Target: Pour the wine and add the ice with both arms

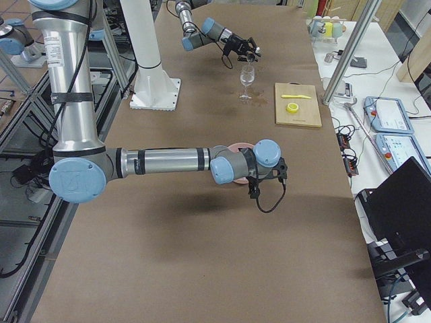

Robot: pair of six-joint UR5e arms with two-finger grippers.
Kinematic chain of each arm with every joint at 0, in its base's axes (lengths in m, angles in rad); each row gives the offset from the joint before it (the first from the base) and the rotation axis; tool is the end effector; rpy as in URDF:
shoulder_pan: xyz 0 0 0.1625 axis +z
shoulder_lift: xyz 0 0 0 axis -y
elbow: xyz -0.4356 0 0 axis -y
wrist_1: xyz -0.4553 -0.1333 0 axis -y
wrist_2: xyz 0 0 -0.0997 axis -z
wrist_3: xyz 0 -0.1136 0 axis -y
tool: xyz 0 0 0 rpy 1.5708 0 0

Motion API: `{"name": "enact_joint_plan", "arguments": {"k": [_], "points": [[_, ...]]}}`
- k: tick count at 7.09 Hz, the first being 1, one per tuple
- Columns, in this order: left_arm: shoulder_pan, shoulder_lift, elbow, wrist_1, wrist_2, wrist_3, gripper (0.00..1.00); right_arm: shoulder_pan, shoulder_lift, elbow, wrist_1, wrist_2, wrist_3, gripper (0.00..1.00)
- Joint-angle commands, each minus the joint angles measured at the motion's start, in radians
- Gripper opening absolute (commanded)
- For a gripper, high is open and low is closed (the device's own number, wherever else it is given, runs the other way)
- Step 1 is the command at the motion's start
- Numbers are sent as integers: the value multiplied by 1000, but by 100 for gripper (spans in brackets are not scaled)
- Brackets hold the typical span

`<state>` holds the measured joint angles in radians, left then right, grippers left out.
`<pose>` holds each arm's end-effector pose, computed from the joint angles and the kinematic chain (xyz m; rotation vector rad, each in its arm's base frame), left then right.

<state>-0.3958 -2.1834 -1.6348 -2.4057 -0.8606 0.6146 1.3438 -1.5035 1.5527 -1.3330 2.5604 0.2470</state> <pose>0.5635 -0.4602 0.1394 1.5864 -0.1506 0.8834 -0.0971 -0.5906 0.6063 0.0251 -1.0167 -0.1237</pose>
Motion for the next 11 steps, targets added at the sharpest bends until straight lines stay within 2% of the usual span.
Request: {"name": "enact_joint_plan", "arguments": {"k": [1,5,6,8,9,10,11], "points": [[0,-28,-5,66,8,56,0,0,2,1,0,7,0,100],[-5,-24,-20,114,9,128,0,0,2,10,5,6,-3,100],[-3,-32,-51,200,8,149,0,-2,3,3,6,4,-2,100],[-12,-18,-136,206,8,120,0,-2,37,0,3,4,-2,100],[-26,16,-175,197,6,-35,0,-2,39,0,6,1,-3,100],[-28,89,-174,122,3,-237,0,-2,40,3,8,1,-3,100],[-31,138,-168,-23,2,-351,0,-2,40,3,6,0,-2,100]]}}
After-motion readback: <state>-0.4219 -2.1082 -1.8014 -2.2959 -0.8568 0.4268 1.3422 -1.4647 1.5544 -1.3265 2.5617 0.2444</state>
